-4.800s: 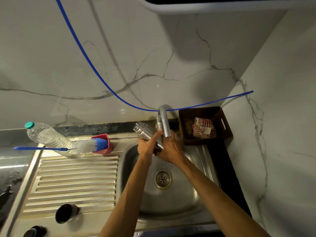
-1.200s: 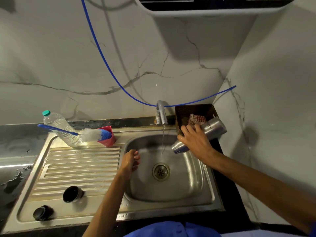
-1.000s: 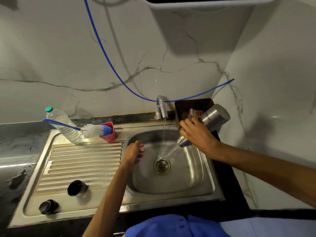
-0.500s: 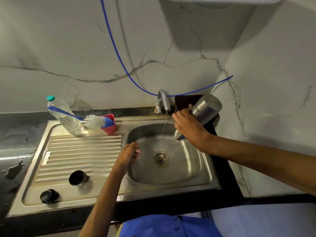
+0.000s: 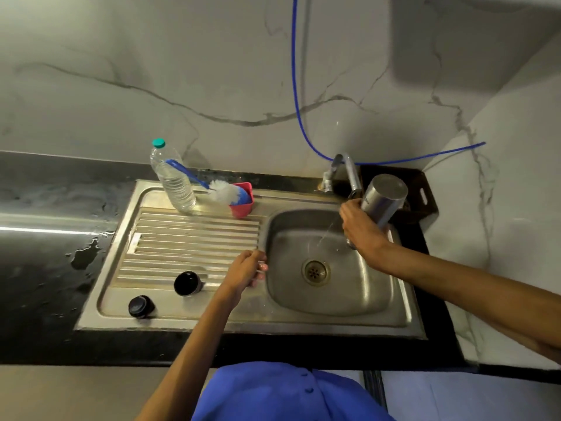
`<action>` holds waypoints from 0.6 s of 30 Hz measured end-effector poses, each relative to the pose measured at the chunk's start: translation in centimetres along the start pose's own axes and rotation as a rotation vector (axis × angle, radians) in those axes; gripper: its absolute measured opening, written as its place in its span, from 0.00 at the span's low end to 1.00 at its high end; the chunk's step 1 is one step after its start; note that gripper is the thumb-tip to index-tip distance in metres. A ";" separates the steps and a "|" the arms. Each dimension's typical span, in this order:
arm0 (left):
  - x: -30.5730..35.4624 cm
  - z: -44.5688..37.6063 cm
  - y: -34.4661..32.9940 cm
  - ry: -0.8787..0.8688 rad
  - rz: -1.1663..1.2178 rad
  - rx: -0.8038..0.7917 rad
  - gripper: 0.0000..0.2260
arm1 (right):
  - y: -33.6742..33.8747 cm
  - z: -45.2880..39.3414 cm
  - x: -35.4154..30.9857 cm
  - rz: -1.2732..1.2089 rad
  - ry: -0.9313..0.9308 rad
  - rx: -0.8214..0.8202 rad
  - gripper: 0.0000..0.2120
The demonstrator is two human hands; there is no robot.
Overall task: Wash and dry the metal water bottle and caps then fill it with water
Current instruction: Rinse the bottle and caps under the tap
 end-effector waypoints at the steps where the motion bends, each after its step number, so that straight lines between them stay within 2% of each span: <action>1: 0.1 0.1 0.0 0.004 -0.014 -0.006 0.05 | -0.4 0.8 -0.1 -0.339 -0.050 -0.131 0.27; 4: 0.1 0.0 1.4 0.024 -0.055 -0.020 0.05 | 2.5 1.5 0.2 -0.330 -0.069 -0.194 0.34; 5: -0.1 -0.2 2.0 0.030 -0.055 -0.023 0.05 | 3.3 0.7 0.2 -0.297 -0.063 -0.166 0.33; 8: -0.4 -0.3 3.4 0.037 -0.056 -0.024 0.06 | 5.0 0.2 0.3 -0.293 0.001 -0.266 0.32; 10: -0.3 0.3 4.0 0.016 -0.090 -0.039 0.07 | 6.6 1.0 1.5 -0.350 0.014 -0.276 0.27; 11: -0.1 0.8 4.3 -0.001 -0.105 -0.056 0.06 | 7.0 1.0 2.3 -0.465 0.007 -0.240 0.22; 13: 0.1 1.9 5.3 -0.038 -0.139 -0.096 0.05 | 7.7 1.5 4.6 -0.874 -0.047 -0.163 0.20; 15: -0.1 2.5 6.4 -0.062 -0.153 -0.128 0.05 | 7.9 2.7 7.3 -1.394 -0.013 -0.087 0.26; 18: -0.7 2.9 9.8 -0.087 -0.086 -0.149 0.04 | 10.6 3.8 10.1 -2.044 -0.019 0.230 0.32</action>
Point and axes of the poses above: each hand's wrist, its own z-axis away from the middle knuckle, its own y-axis out of the back of the hand, x = y × z, the point moved 4 cm from there along -z, towards the middle knuckle, and after that the axes turned 10 degrees about y, right-handed, at the moved point
